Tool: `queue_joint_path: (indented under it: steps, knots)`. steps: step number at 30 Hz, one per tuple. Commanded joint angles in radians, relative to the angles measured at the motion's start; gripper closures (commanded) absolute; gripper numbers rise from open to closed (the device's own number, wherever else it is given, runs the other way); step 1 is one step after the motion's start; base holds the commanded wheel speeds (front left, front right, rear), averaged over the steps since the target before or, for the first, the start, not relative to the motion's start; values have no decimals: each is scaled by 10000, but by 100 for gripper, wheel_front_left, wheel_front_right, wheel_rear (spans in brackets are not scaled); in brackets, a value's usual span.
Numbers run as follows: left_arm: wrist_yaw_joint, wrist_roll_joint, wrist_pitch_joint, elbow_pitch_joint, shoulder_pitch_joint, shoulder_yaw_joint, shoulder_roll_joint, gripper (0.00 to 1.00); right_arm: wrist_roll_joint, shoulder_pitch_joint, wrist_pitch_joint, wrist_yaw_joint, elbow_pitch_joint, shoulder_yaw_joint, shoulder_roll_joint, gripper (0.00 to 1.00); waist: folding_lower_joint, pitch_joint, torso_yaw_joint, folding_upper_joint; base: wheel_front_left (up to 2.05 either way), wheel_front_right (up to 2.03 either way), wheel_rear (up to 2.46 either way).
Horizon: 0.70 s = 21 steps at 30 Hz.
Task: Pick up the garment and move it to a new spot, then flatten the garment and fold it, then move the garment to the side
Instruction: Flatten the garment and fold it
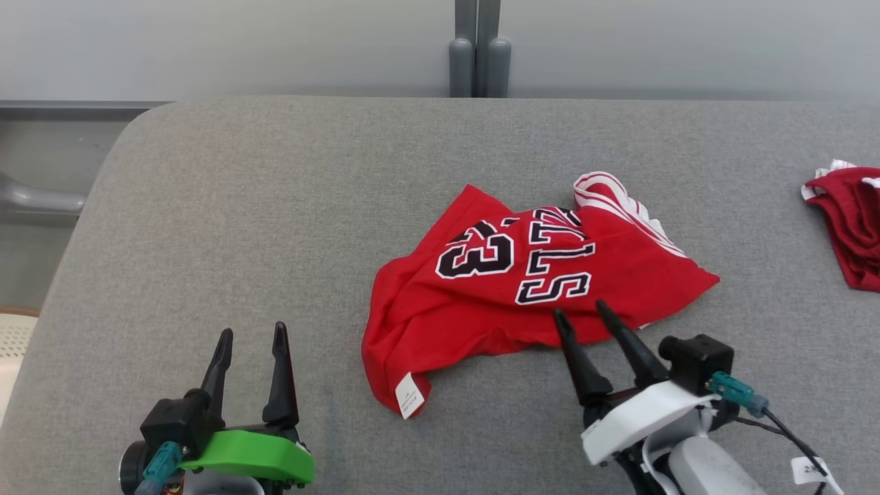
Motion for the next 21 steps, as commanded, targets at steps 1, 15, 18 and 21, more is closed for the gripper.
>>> queue_joint_path:
  steps: [1, 15, 18, 21]
  knots:
    - [-24, 64, 0, -7, 70, 30, 20, 0, -317, 154, -30, -1, -90, -386, -137, 0, 0, -11, -135, 0, 0, 0, 0]
    - [-47, 41, 0, 20, -257, -91, 20, 0, -1967, -627, 210, -1, 1947, -4387, -237, 0, 0, 472, 428, 0, 0, 0, 0]
    - [-90, 61, -1, 33, -364, -81, 20, 0, -1474, -1051, 325, -1, 2662, -4761, -106, 0, 0, 633, 571, 0, 0, 0, 0]
    - [-96, 63, 0, 45, -409, -112, 20, 0, -938, -1440, 446, -1, 3186, -4686, -93, 0, 0, 750, 693, 0, 0, 0, 0]
